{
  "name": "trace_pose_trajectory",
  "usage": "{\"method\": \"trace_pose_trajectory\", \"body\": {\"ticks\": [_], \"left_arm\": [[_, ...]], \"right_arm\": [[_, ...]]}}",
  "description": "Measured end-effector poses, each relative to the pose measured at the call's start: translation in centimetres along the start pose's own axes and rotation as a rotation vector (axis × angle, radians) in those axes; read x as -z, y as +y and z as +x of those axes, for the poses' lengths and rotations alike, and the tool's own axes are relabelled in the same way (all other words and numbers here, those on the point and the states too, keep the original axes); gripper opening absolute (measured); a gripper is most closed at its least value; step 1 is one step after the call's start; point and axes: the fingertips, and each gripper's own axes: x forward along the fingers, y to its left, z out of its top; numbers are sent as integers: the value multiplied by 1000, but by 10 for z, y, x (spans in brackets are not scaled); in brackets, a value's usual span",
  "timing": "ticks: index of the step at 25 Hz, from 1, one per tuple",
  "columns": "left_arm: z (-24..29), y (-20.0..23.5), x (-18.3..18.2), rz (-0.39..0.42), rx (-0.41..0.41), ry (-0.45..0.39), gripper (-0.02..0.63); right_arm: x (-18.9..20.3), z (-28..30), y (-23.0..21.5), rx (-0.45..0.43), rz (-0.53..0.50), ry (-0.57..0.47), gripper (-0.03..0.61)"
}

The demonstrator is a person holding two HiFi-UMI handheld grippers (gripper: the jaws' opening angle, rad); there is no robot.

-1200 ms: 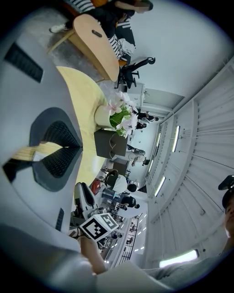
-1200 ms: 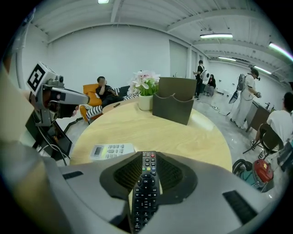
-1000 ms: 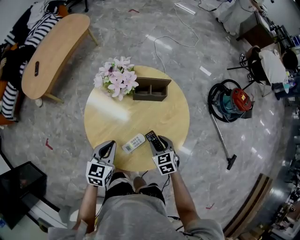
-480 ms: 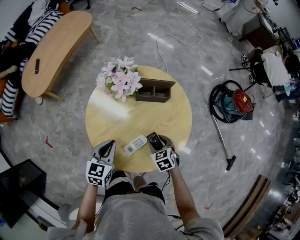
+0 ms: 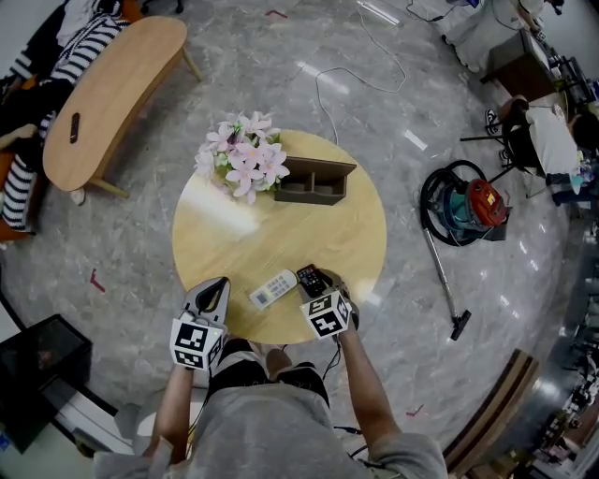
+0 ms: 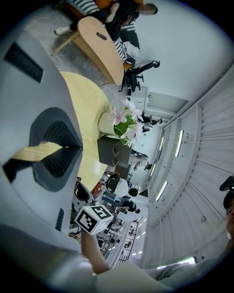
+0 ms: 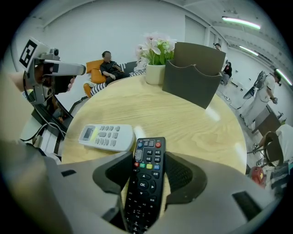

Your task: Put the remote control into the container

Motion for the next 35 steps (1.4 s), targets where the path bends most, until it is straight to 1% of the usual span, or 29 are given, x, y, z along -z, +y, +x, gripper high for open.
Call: {"method": "trace_pose_trajectory", "body": {"ticks": [4,8,14,23,28,35], "left_arm": [[0,1,-1,0,1,-1,6],[-1,2,-3,2,1,-5,6],[-4,2,-7,8,1,-20,6],[-12,-7,-22,38,12,-51,6],[-16,-11,-33,56,12,-68,6],[-19,-20,-44,77,13,-90,6]], "right_arm": [[0,0,-3,9,-5,11,212],[-2,-2,-7,22,17,5,212],[-12,-19,-19,63,87,-80,212],[-31,-50,-32,119,136,-192,212],[-40,-68,-37,137,195,-259,212],[-52,-94,-52,185,227,-362,212]]}}
